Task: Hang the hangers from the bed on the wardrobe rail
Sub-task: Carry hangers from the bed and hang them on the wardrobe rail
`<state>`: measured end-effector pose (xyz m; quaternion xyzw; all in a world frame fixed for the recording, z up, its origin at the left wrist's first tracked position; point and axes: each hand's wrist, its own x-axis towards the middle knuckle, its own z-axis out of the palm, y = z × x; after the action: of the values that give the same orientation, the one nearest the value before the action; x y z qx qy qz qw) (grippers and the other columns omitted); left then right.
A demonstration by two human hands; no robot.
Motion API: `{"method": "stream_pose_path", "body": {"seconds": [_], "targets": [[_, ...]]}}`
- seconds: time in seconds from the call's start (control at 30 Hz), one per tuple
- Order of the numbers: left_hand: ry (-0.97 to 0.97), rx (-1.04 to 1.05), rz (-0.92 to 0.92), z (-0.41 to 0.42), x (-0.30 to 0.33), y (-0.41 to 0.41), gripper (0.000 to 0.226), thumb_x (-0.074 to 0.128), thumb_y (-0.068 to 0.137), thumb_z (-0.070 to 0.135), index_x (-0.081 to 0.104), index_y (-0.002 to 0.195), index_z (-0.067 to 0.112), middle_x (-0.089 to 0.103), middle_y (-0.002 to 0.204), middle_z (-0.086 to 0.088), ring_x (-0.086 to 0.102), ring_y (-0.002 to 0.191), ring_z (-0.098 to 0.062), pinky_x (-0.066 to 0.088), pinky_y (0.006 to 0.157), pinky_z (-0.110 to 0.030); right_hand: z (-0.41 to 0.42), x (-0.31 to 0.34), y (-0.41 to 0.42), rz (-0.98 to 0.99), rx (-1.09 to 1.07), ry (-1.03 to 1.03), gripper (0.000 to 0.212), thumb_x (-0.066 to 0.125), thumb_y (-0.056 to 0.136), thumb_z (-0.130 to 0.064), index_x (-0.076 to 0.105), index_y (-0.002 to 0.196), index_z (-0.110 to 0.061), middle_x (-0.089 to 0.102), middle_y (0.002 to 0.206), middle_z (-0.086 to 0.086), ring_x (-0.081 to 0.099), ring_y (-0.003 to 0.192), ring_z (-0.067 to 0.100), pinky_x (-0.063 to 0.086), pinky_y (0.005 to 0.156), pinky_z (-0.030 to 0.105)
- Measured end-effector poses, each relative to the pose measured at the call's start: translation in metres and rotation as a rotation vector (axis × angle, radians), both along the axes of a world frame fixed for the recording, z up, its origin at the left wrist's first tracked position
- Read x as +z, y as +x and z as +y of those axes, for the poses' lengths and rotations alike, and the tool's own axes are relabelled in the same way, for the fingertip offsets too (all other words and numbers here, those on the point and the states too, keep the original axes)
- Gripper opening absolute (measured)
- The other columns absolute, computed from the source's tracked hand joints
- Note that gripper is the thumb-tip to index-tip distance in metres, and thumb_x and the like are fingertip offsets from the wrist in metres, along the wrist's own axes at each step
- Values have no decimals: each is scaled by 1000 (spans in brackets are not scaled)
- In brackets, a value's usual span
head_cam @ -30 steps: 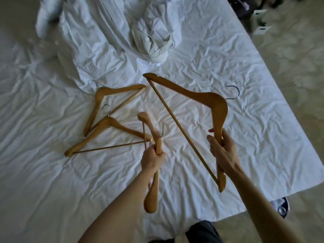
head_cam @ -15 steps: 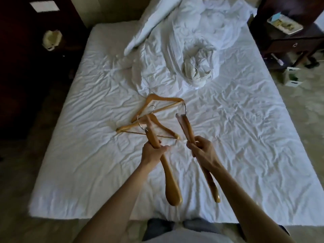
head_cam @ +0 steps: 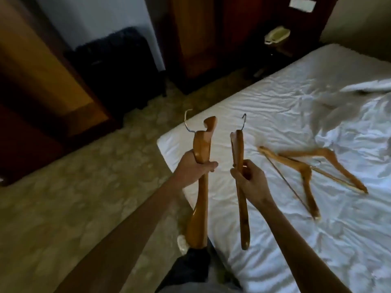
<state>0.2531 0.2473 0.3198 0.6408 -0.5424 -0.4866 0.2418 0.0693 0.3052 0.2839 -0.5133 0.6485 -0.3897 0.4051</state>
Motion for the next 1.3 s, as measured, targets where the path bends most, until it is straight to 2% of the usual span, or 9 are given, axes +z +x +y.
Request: {"method": "stream_pose_path", "body": {"seconds": [0.13,0.23,0.3,0.4,0.57,0.67,0.9,1.07,1.3], "targets": [[-51,172,-68,-8,16,99,29,78,85,33,67,100,10,71,89,-6,72,80,-22,62,75,-37,-45,20,98,15,171,-42,10,67,94,-27,63,99,-20,62,68,3,55,51,6,45,51,13],[-113,324,-104,-18,24,181,14,75,85,25,65,83,15,66,73,1,66,64,-8,52,55,-20,-82,32,181,20,307,-64,9,67,94,-33,59,93,-29,67,76,6,64,62,18,54,58,21],[-141,391,-112,-27,29,236,23,74,84,19,58,67,15,56,59,4,52,44,0,37,41,-13,-107,40,236,9,387,-82,11,67,93,-37,58,89,-33,67,76,-2,66,65,15,55,59,19],[-144,464,-84,-46,38,322,28,71,84,16,54,61,13,50,51,6,47,41,-5,35,40,-17,-141,58,322,-28,468,-125,8,67,92,-39,60,92,-37,69,83,-11,68,73,8,56,59,16],[-230,632,-89,-75,61,450,38,70,82,18,42,57,17,40,45,11,39,37,-4,33,38,-18,-186,86,460,-21,623,-165,10,64,95,-41,64,100,-33,72,90,8,69,78,24,59,67,34],[-263,698,-96,-92,70,514,39,71,79,21,39,56,19,37,46,10,37,39,-6,32,38,-19,-210,101,533,13,692,-191,17,64,95,-43,64,105,-30,71,87,-2,69,78,15,55,67,27],[-318,725,-135,-152,77,645,38,71,82,20,42,58,20,40,48,11,38,40,-4,33,39,-15,-289,102,673,39,765,-251,6,65,93,-43,62,90,-40,67,71,-10,65,63,5,54,63,25],[-358,680,-164,-227,69,745,41,71,82,15,42,53,19,38,43,14,36,38,-5,32,40,-18,-365,97,773,38,767,-281,5,67,93,-39,64,89,-38,72,83,-7,65,70,-1,49,60,7],[-391,657,-153,-368,92,901,37,70,86,19,46,58,16,44,48,10,43,45,-12,40,46,-25,-511,125,937,-47,764,-254,13,68,93,-36,68,101,-26,73,91,-4,70,85,10,59,78,29]]}}
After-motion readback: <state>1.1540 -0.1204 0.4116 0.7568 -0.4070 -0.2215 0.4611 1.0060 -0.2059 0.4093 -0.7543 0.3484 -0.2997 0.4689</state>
